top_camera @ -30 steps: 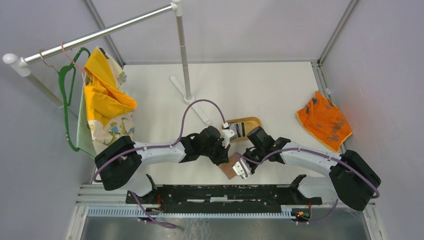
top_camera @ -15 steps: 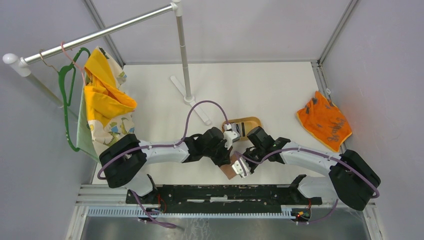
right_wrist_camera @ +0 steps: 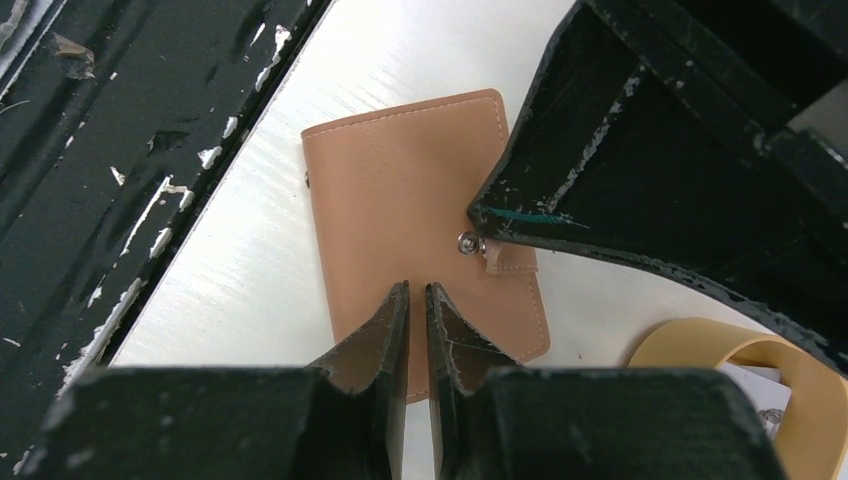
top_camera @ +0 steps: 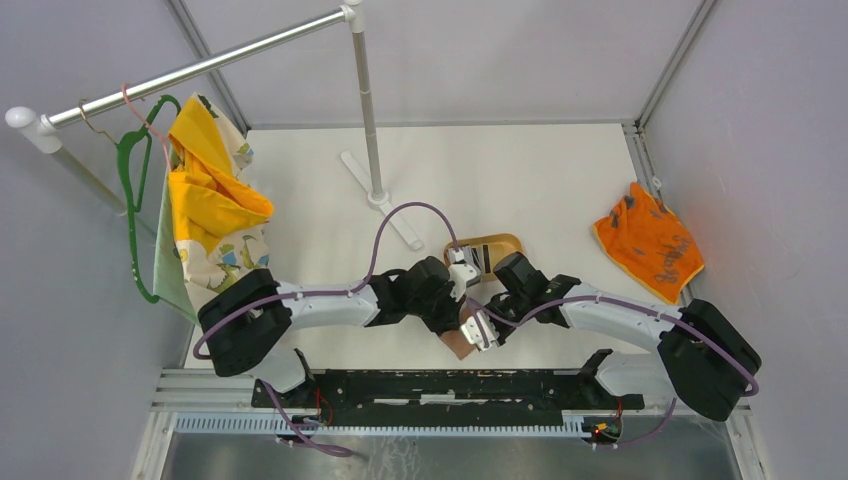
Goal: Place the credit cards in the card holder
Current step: Close the card holder at the center of the board.
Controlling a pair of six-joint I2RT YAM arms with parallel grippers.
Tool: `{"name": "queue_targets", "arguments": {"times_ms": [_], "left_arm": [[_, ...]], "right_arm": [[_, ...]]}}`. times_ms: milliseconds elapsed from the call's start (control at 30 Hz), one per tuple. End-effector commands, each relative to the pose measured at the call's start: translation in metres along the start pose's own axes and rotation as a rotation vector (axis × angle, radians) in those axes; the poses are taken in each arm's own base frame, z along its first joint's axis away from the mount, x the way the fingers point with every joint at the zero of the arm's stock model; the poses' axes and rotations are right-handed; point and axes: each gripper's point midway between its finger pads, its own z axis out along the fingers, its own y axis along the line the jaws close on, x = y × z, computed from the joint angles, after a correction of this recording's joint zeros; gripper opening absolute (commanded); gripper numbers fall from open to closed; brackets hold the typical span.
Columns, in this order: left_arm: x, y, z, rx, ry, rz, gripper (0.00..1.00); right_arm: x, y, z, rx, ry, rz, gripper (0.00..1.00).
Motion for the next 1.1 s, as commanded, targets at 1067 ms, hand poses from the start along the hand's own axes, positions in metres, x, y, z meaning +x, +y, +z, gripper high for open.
{"name": "queue_targets", "arguments": {"times_ms": [1067], "left_arm": [[-0.007, -0.005, -0.005, 0.009, -0.018, 0.016, 0.02]], "right_arm": [[-0.018, 0.016, 0.015, -0.066, 0.006, -0.352, 0.51]]}}
